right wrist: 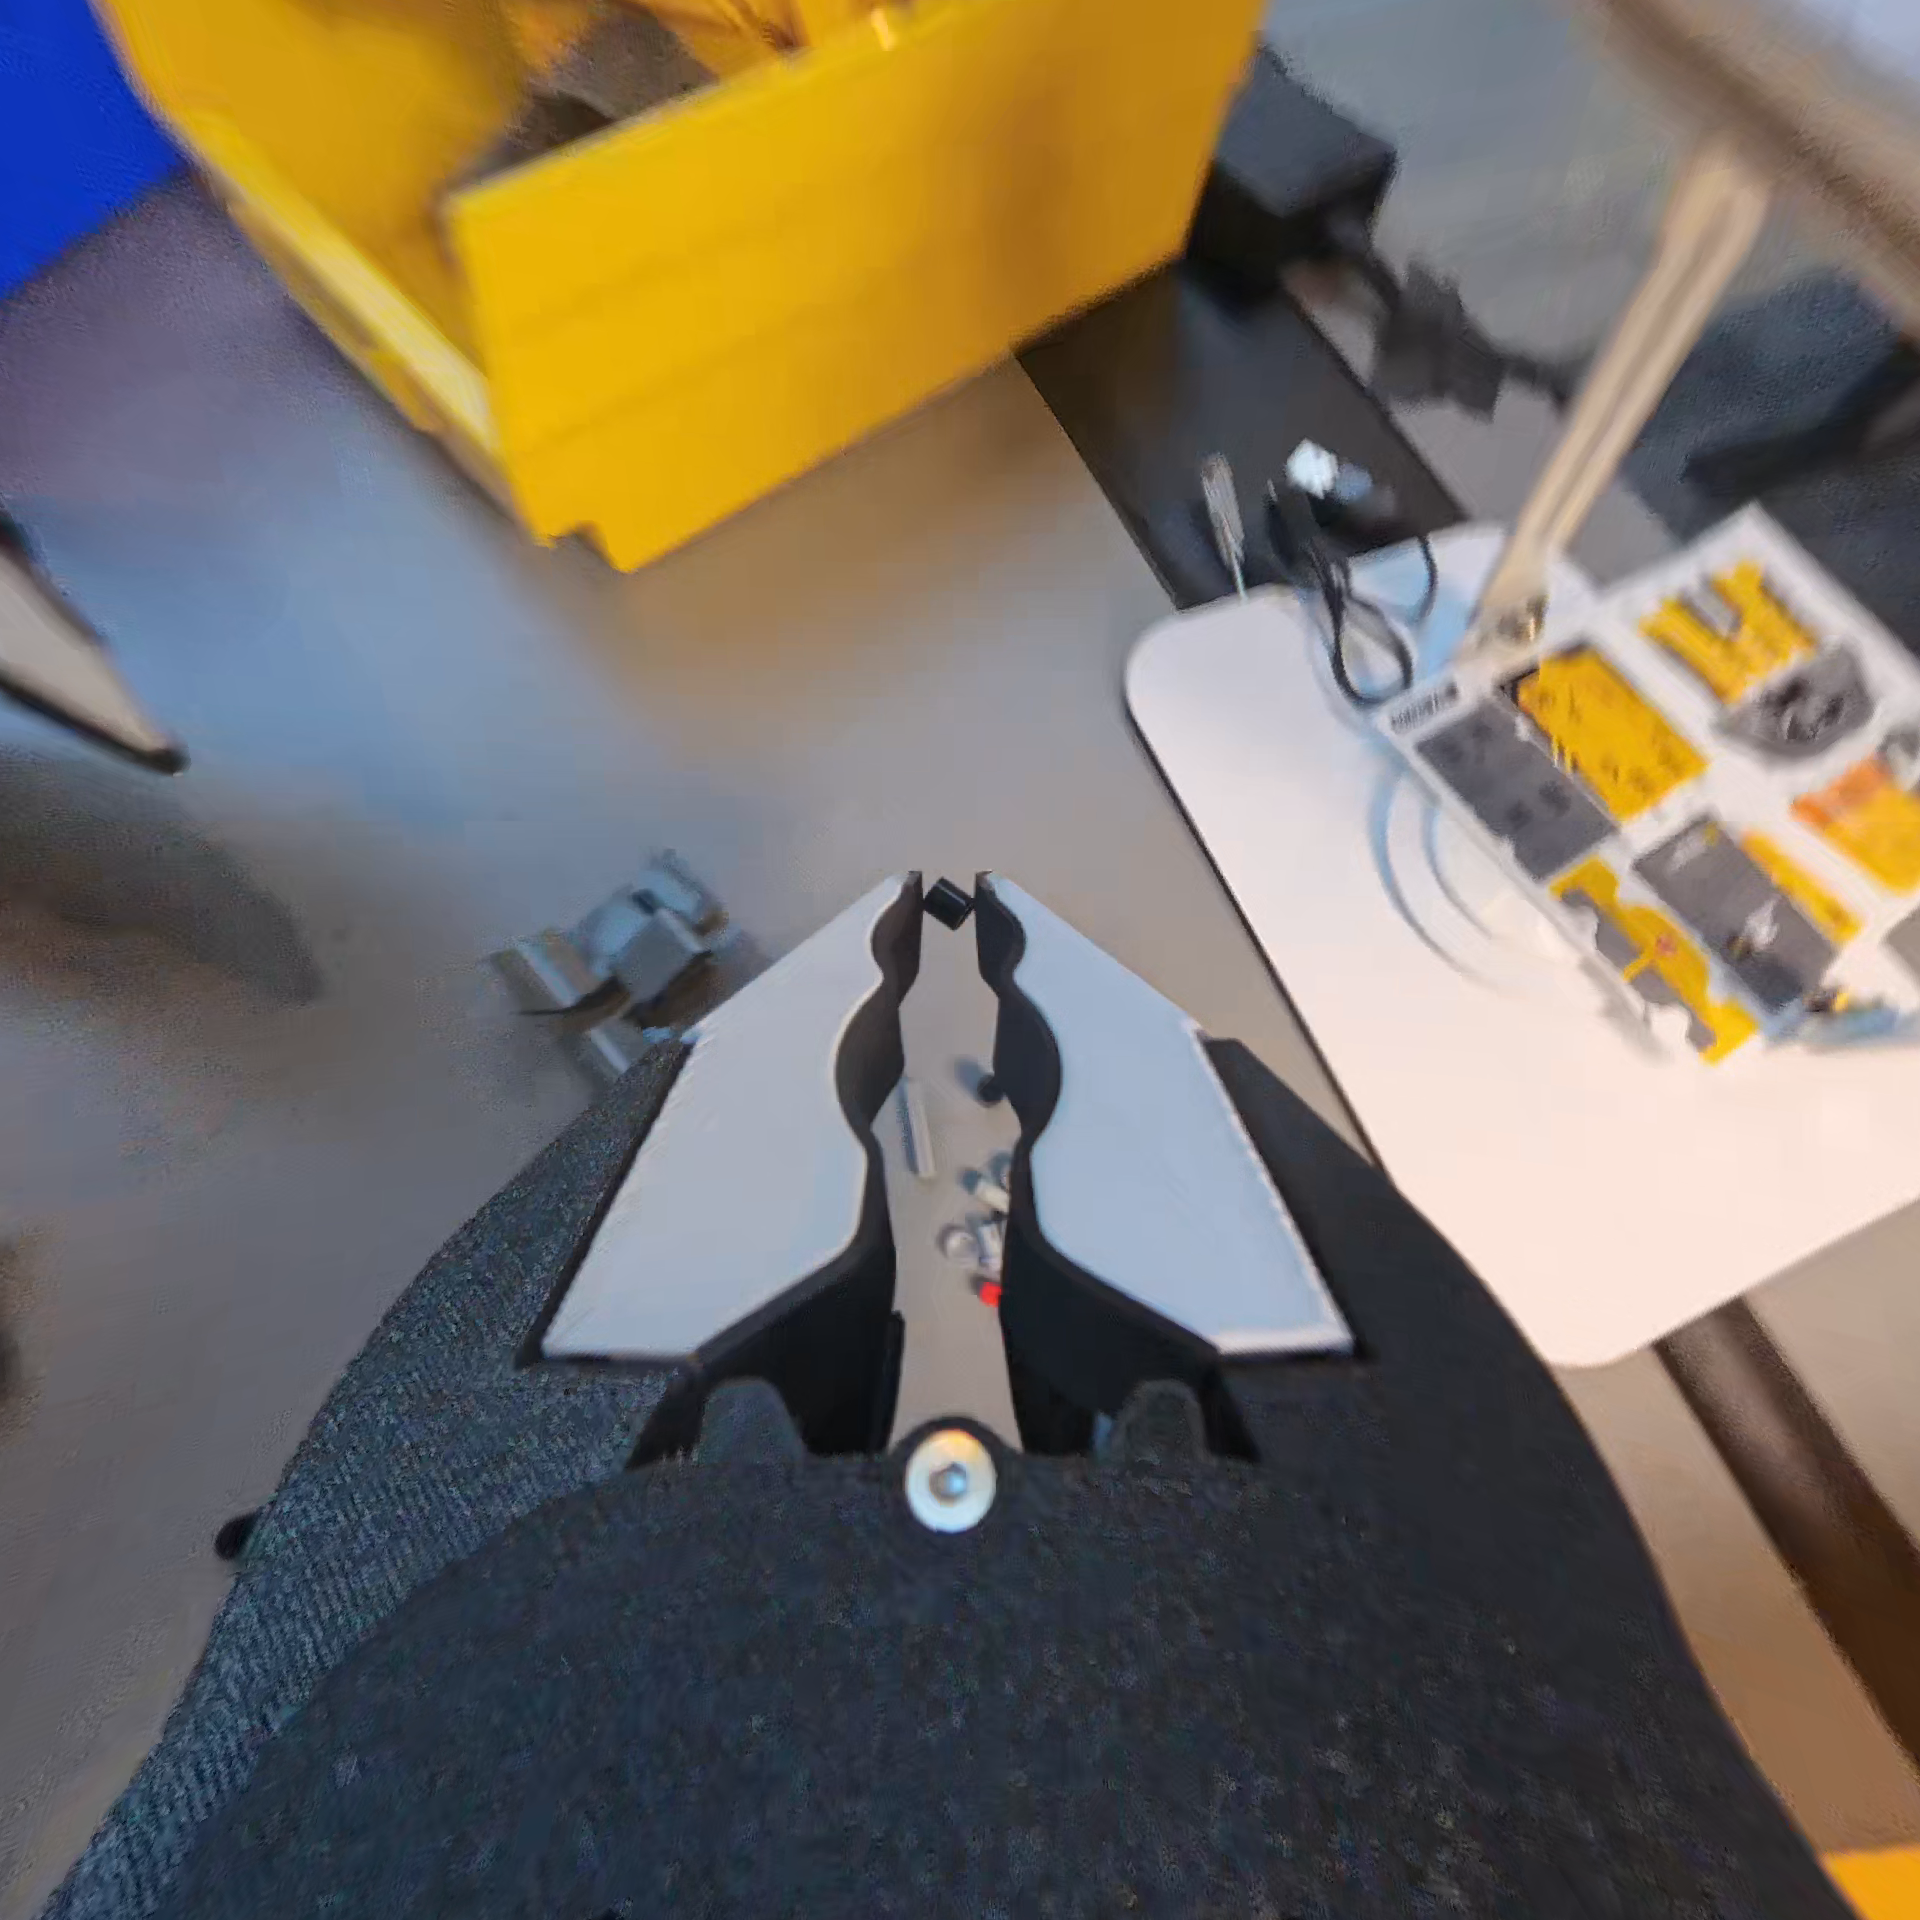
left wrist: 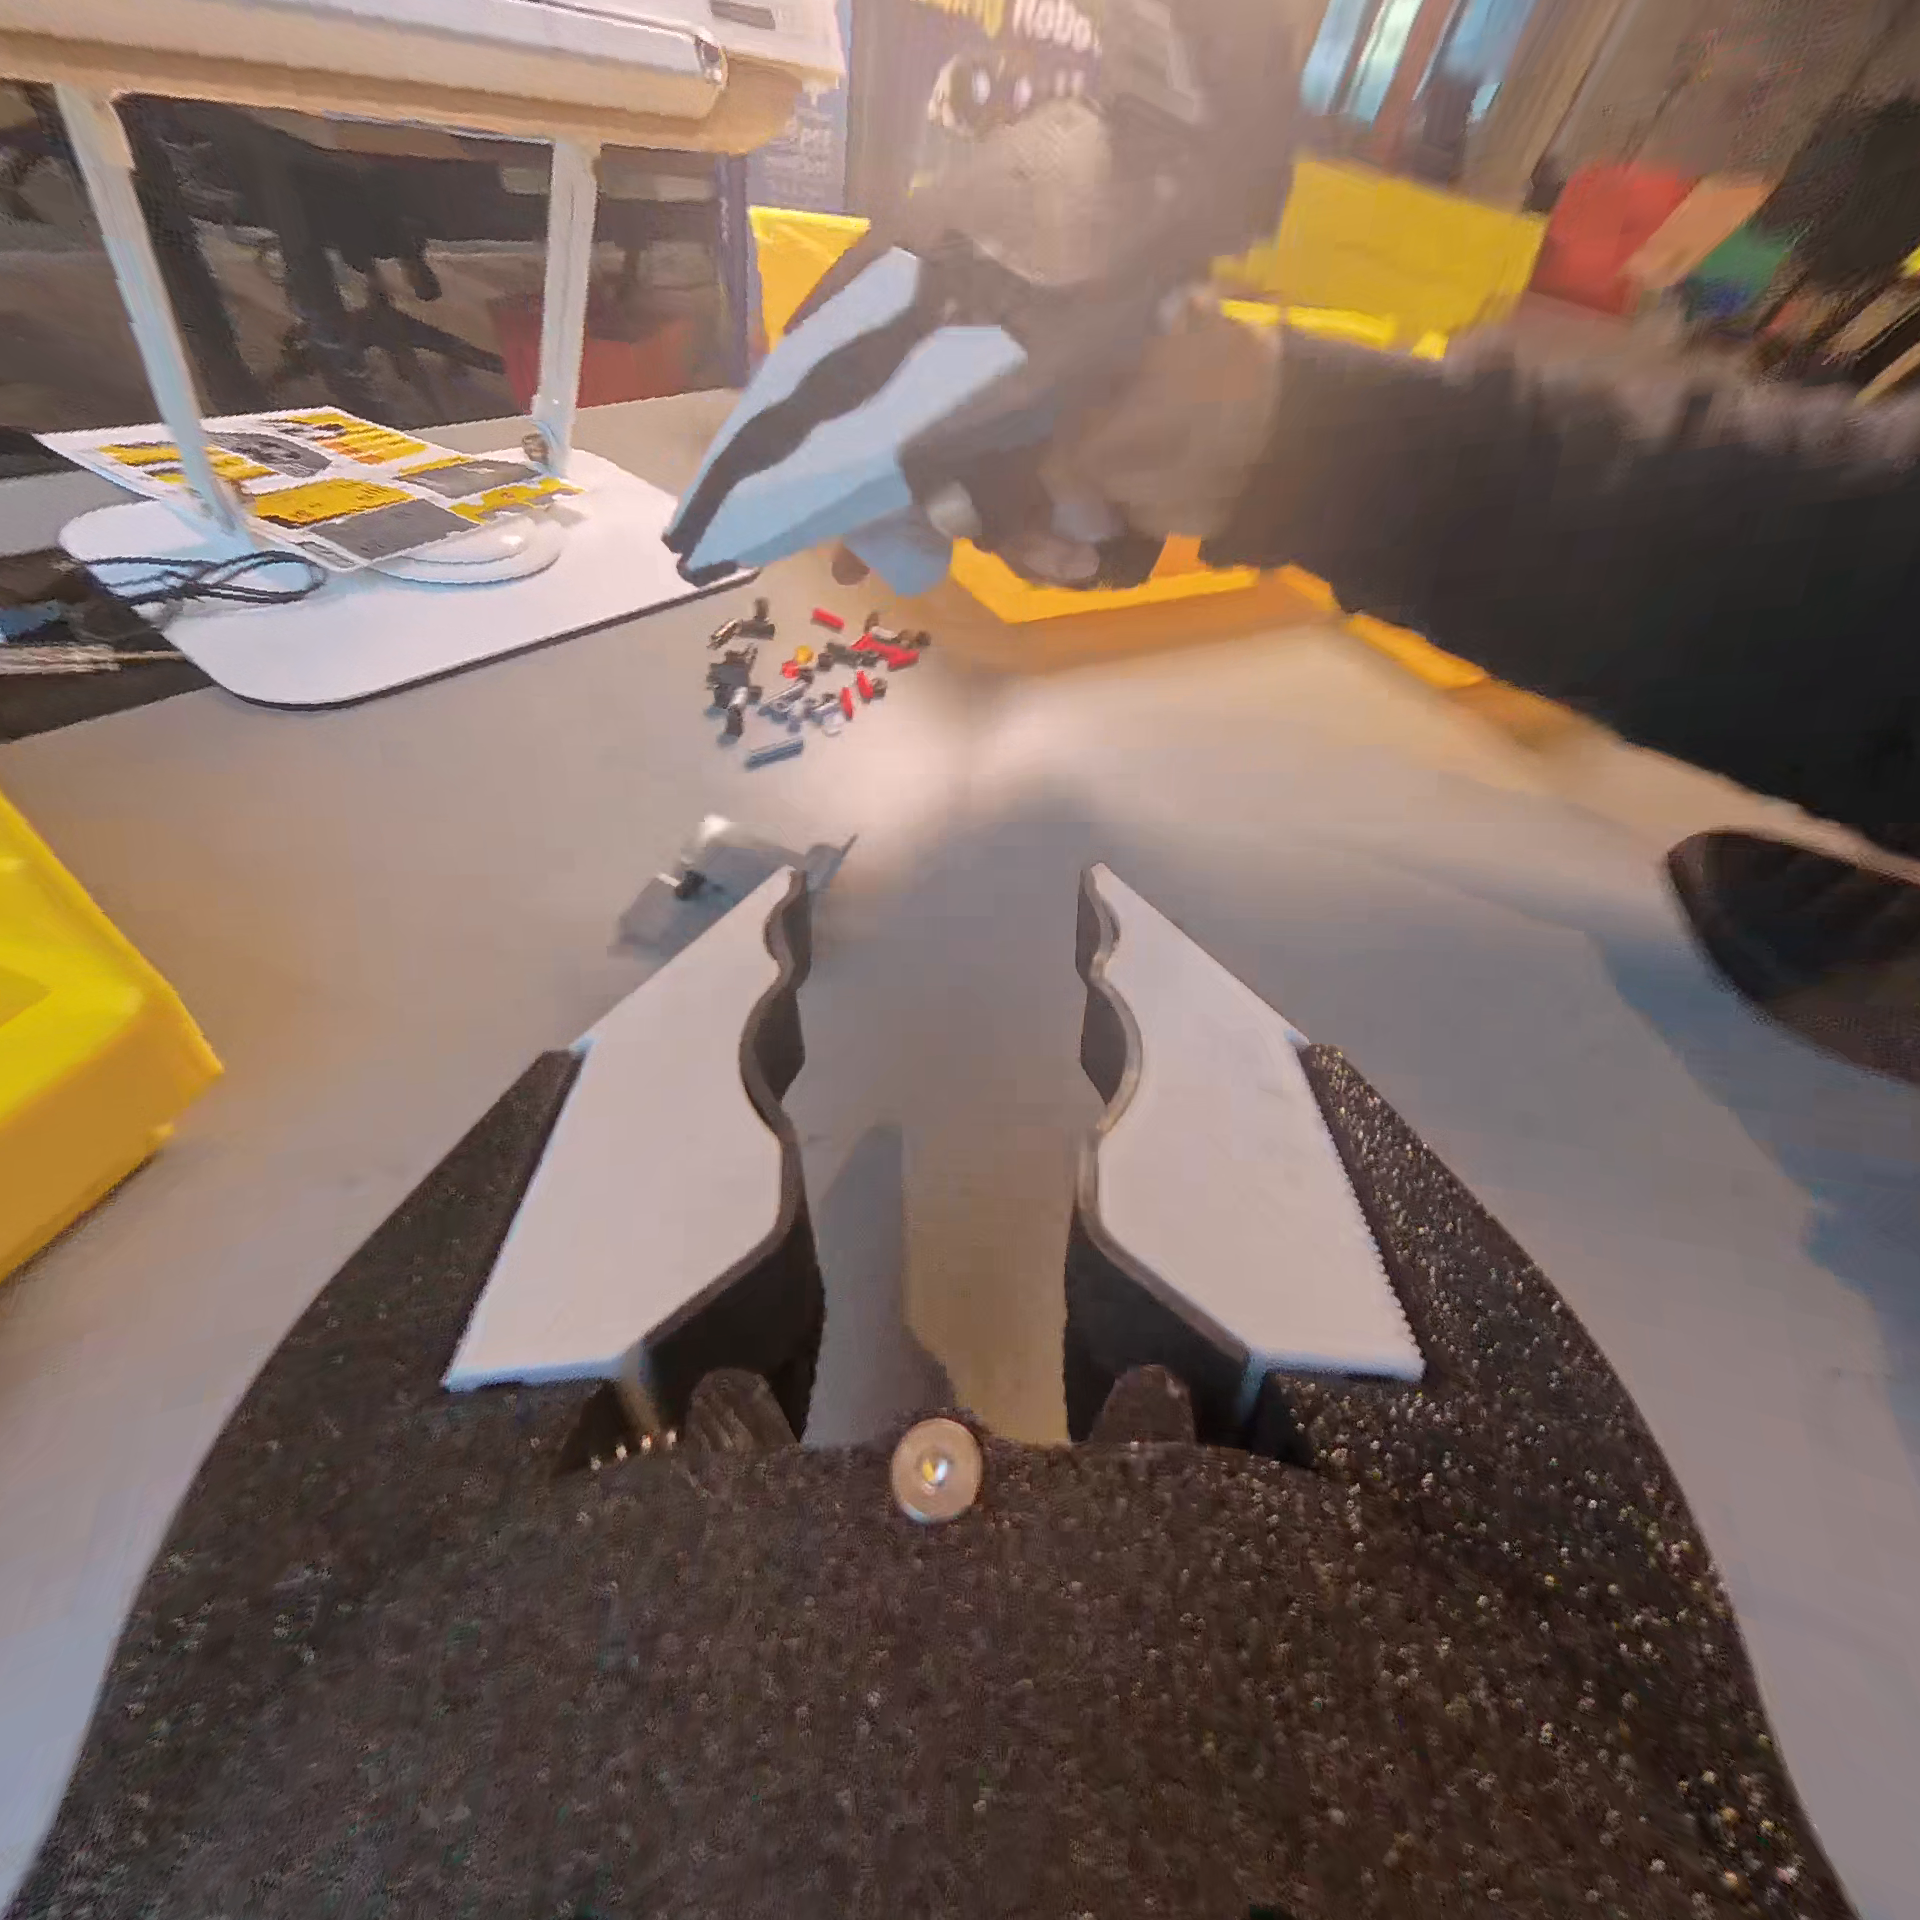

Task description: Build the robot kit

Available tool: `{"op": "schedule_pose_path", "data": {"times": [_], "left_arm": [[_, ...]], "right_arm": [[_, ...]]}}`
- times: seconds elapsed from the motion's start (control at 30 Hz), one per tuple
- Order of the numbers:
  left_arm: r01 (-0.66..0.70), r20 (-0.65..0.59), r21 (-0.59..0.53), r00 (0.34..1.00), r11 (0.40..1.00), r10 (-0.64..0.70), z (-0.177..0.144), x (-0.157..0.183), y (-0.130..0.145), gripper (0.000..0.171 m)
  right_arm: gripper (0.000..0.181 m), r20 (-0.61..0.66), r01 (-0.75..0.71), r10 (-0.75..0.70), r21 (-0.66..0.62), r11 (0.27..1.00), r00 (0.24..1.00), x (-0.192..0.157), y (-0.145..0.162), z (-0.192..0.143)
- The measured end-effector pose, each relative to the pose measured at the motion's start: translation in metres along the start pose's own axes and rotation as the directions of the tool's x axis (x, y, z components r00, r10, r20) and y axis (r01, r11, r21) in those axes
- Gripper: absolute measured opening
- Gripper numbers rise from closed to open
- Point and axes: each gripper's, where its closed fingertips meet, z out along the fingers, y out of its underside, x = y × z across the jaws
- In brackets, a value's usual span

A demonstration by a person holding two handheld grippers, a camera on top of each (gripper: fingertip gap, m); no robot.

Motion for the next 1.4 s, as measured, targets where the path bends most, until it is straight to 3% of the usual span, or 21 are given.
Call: {"op": "schedule_pose_path", "data": {"times": [0.13,0.3,0.4,0.5,0.7,0.9,1.0,1.17,1.3,1.4], "left_arm": [[0.285,-0.238,0.105,0.938,0.953,-0.254,-0.010,0.017,-0.024,0.044],[0.602,-0.548,0.034,0.679,0.798,-0.489,-0.019,0.041,-0.040,0.037],[0.654,-0.649,-0.049,0.554,0.755,-0.522,-0.023,0.058,-0.042,0.033],[0.652,-0.709,-0.091,0.488,0.753,-0.509,-0.029,0.072,-0.047,0.029],[0.648,-0.726,-0.103,0.469,0.755,-0.502,-0.031,0.079,-0.047,0.008],[0.637,-0.741,-0.098,0.466,0.764,-0.484,-0.035,0.081,-0.049,0.006],[0.582,-0.745,-0.041,0.524,0.812,-0.413,-0.038,0.084,-0.052,0.005],[0.387,-0.702,0.106,0.681,0.916,-0.207,-0.045,0.090,-0.055,0.005],[0.238,-0.640,0.187,0.765,0.953,-0.066,-0.046,0.097,-0.055,0.006],[0.042,-0.533,0.244,0.840,0.969,0.098,-0.042,0.100,-0.050,0.006]], "right_arm": [[0.009,-0.014,0.370,-0.379,0.243,0.897,0.925,-0.081,-0.026,-0.046],[0.009,-0.106,0.603,-0.604,0.319,0.731,0.790,-0.160,-0.026,-0.081],[0.009,-0.149,0.670,-0.664,0.330,0.665,0.733,-0.185,-0.029,-0.091],[0.009,-0.175,0.703,-0.690,0.323,0.634,0.703,-0.193,-0.031,-0.097],[0.009,-0.197,0.733,-0.715,0.322,0.599,0.671,-0.202,-0.037,-0.100],[0.009,-0.204,0.735,-0.715,0.328,0.594,0.669,-0.205,-0.039,-0.101],[0.011,-0.145,0.644,-0.646,0.388,0.660,0.749,-0.208,-0.042,-0.104],[0.016,0.119,0.316,-0.428,0.505,0.803,0.896,-0.211,-0.047,-0.117],[0.012,0.260,0.166,-0.325,0.489,0.856,0.909,-0.214,-0.046,-0.120],[0.010,0.357,0.066,-0.244,0.443,0.894,0.902,-0.216,-0.041,-0.118]]}}
